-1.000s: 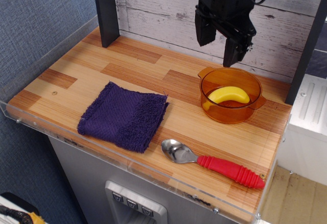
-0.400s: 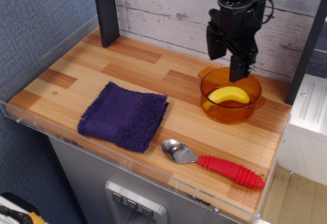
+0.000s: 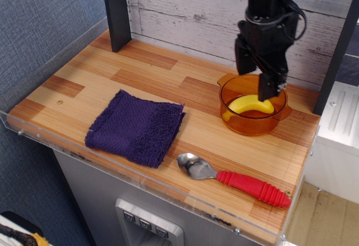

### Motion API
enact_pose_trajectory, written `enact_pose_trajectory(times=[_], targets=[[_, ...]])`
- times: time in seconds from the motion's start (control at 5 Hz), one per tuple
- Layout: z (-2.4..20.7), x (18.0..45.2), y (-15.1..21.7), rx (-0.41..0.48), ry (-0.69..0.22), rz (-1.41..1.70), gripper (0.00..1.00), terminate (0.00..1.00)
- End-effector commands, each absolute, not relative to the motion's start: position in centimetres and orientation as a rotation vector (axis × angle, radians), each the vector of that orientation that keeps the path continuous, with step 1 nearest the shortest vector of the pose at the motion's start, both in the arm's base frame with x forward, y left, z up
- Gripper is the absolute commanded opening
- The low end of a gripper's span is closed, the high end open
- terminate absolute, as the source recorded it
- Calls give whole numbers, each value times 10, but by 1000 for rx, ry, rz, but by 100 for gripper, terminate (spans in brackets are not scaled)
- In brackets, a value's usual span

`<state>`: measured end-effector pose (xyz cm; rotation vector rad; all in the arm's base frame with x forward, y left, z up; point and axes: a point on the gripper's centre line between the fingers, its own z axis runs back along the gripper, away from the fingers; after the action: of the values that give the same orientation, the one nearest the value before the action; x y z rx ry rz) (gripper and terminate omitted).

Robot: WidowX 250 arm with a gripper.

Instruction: Place the banana beside the purple towel, near the far edge of the table.

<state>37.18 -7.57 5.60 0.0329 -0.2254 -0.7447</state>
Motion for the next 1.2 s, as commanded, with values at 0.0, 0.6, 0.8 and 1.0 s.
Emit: enact_pose_trajectory(times=[0.0,0.6,0.8,1.0], targets=[[58,364,-77,25,-241,-765,100,0],[44,363,-75,39,-204,-751,100,0],[40,362,-75,35,-186,-746,100,0],[35,360,-73,33,-168,-740,100,0]])
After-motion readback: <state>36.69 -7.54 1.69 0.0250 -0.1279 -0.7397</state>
